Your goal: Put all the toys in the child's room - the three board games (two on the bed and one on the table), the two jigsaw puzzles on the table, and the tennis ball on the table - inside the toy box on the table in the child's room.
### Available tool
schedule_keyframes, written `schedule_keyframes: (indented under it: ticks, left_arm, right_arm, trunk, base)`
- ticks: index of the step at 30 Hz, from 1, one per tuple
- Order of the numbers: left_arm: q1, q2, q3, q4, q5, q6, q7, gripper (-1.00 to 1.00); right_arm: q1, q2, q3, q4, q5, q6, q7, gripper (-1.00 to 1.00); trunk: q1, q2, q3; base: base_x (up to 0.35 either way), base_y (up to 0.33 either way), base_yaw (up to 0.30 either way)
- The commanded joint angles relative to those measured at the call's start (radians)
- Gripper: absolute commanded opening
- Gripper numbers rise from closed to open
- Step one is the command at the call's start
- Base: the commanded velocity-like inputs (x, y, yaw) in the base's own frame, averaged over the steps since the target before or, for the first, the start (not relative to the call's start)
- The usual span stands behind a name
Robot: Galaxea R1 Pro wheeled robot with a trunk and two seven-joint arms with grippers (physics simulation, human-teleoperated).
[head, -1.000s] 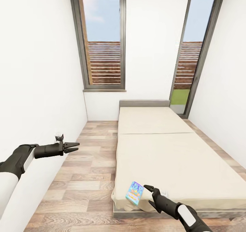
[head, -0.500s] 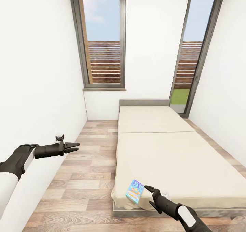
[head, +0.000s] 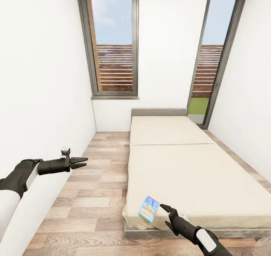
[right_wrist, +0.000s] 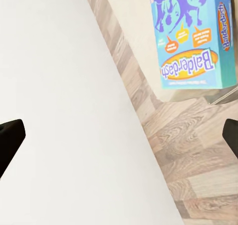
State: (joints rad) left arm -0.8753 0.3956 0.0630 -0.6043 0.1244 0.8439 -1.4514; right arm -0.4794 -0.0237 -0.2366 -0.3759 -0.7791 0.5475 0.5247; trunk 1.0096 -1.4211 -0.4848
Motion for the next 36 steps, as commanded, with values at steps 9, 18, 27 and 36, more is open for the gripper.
schedule_keyframes:
  ticks: [9, 18, 27, 36]
  left_arm:
    - [-0.001, 0.0, 0.001, 0.0, 0.0, 0.011, -0.003, 1.0]
    - [-0.001, 0.0, 0.002, 0.0, 0.001, 0.011, -0.003, 1.0]
    - [-0.001, 0.0, 0.003, 0.0, 0.001, 0.011, -0.004, 1.0]
    - [-0.001, 0.0, 0.002, 0.0, 0.001, 0.011, -0.003, 1.0]
  right_arm:
    - [-0.001, 0.002, -0.007, -0.007, -0.002, 0.002, -0.004, 1.0]
    - [-0.001, 0.003, -0.012, -0.009, -0.007, 0.001, -0.012, 1.0]
    - [-0.013, 0.003, -0.018, -0.009, -0.075, -0.001, -0.083, 1.0]
    - [-0.035, 0.023, -0.018, -0.008, -0.086, -0.049, -0.137, 1.0]
  trunk:
    - [0.035, -0.064, -0.029]
    - [0.069, -0.127, -0.058]
    - [0.104, -0.19, -0.086]
    - [0.138, -0.253, -0.114]
  base:
    - [0.0, 0.0, 0.0]
    - [0.0, 0.0, 0.0]
    - [0.0, 0.0, 0.0]
    - [0.0, 0.0, 0.0]
